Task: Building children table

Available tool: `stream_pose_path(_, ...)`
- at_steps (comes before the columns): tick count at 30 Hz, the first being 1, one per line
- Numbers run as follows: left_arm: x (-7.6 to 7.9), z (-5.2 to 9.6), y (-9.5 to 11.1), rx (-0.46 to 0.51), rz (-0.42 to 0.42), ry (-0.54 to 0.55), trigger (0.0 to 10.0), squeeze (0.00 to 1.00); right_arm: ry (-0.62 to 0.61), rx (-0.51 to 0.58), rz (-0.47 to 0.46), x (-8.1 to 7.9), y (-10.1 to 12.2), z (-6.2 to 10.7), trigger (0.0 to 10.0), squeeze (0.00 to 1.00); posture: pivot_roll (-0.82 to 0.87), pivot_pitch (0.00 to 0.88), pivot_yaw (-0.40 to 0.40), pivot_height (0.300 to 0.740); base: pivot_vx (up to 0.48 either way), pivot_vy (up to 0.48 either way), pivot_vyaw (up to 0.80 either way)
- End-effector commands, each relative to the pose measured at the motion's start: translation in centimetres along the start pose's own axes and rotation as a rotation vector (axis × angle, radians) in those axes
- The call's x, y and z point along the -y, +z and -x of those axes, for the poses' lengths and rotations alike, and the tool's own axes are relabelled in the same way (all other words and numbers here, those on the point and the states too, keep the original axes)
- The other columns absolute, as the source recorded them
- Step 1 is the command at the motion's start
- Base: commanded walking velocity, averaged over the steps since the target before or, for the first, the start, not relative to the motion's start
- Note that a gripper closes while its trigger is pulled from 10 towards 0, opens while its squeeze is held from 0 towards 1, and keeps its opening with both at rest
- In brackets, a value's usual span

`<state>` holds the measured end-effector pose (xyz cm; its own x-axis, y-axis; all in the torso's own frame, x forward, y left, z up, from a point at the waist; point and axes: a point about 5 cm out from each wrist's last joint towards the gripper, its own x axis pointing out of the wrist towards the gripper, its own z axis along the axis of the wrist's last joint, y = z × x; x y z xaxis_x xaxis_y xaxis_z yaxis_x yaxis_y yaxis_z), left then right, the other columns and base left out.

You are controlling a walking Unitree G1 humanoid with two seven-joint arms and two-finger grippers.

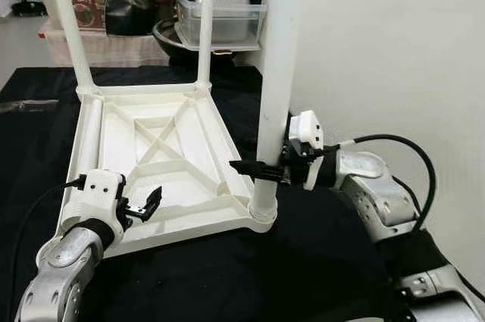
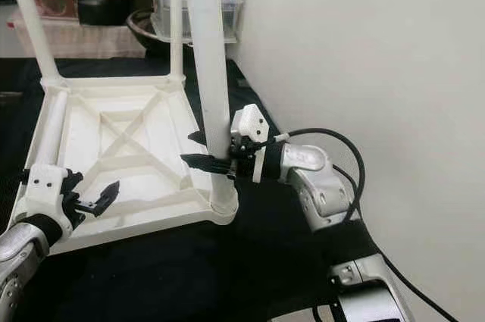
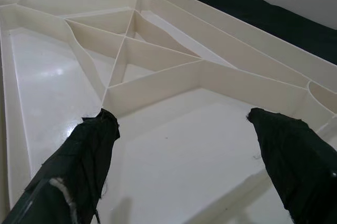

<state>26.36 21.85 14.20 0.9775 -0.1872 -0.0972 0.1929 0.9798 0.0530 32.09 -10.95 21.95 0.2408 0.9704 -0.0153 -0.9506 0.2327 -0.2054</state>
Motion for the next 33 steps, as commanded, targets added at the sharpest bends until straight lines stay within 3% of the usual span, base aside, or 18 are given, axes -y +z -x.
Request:
stream_pose_path(1,-0.1,0.3,-0.5,-0.023,0.009,-0.002,10.0,0.00,0.096,-0.038,-0.125,-1.2,-2.4,-1.5,0.0,0.00,0.12,0.000,-0.157,0.740,0.000,0.000,0.00)
stream_pose_path(17,0.1,0.3,-0.7,-0.029,0.019,-0.003,10.0,0.00,0.080,-0.034,-0.171,-0.1,-2.5,-3.1,0.0,0.00,0.12,0.000,-0.167,0.740,0.000,0.000,0.00)
stream_pose_path(33,0.1,0.0,-0.5,-0.024,0.024,-0.011,10.0,0.00,0.102,-0.055,-0.161,-0.2,-2.8,-3.0,0.0,0.00,0.12,0.000,-0.159,0.740,0.000,0.000,0.00)
